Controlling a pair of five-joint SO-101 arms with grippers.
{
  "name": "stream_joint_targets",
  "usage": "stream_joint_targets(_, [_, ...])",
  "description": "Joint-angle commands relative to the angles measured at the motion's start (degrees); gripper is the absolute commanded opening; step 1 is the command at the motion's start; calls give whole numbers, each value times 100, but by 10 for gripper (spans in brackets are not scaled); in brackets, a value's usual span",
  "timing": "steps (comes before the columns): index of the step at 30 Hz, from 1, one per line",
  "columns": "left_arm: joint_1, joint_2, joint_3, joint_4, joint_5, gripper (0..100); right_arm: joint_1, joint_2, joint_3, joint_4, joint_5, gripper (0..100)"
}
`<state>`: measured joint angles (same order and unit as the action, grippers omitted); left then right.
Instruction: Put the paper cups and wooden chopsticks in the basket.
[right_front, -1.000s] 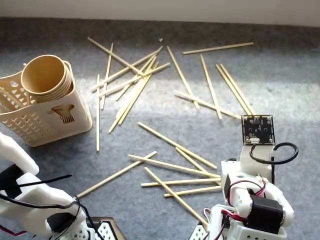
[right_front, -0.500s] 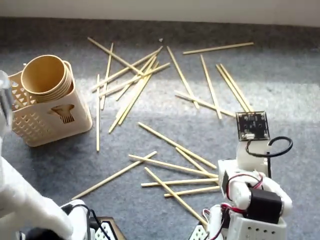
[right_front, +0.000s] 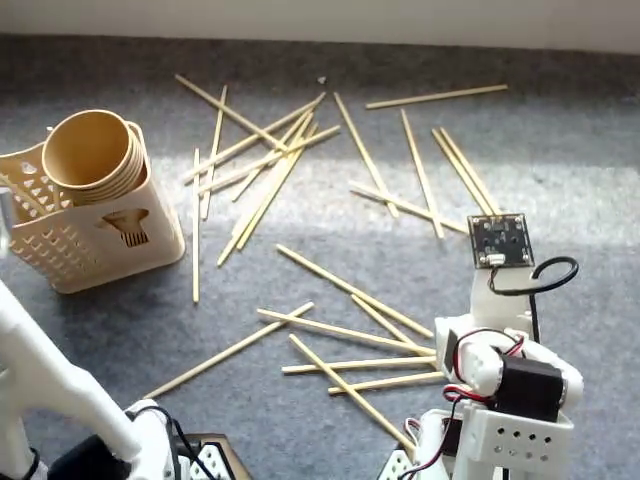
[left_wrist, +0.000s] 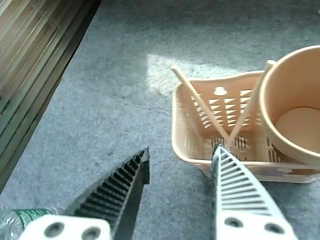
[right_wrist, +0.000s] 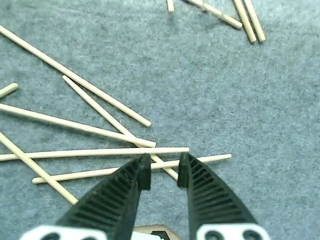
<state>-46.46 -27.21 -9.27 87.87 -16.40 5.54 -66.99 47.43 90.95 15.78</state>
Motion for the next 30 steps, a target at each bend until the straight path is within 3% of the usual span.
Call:
stream_joint_targets(1, [-365,488,-207,-334,-18,217,-40,66,-40,-66,79,112])
stream_joint_targets(12, [-769,1868,-207,-1125,-26,217,-40,66,-40,-66,79,112])
stream_joint_targets(30, [321,2589,-154,1011,-264,217,-40,66,-31,-66,79,112])
